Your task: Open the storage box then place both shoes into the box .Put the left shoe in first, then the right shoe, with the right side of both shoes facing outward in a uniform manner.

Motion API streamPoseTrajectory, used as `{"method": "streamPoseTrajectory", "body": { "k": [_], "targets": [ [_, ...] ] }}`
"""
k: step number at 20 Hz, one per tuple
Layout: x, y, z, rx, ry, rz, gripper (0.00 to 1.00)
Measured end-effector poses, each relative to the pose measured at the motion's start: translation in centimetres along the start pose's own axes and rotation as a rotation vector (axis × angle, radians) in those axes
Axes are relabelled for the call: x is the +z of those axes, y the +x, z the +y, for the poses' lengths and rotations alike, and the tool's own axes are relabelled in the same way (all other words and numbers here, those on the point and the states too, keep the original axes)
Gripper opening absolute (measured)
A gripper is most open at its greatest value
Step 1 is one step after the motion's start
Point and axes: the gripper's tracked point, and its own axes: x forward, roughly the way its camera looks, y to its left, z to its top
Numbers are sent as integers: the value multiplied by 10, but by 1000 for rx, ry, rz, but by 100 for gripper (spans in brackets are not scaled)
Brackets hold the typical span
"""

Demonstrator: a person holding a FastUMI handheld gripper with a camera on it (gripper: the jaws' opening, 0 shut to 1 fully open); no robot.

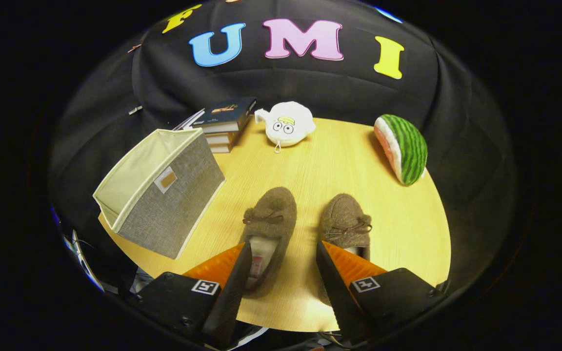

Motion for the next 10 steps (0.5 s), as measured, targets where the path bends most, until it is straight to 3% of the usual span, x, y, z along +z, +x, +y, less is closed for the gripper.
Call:
{"method": "streamPoseTrajectory", "body": {
  "k": [6, 10],
  "targets": [
    [-24, 45, 7, 1, 1, 92, 62],
    [-24, 72, 9, -23, -1, 119, 61]
  ]
}}
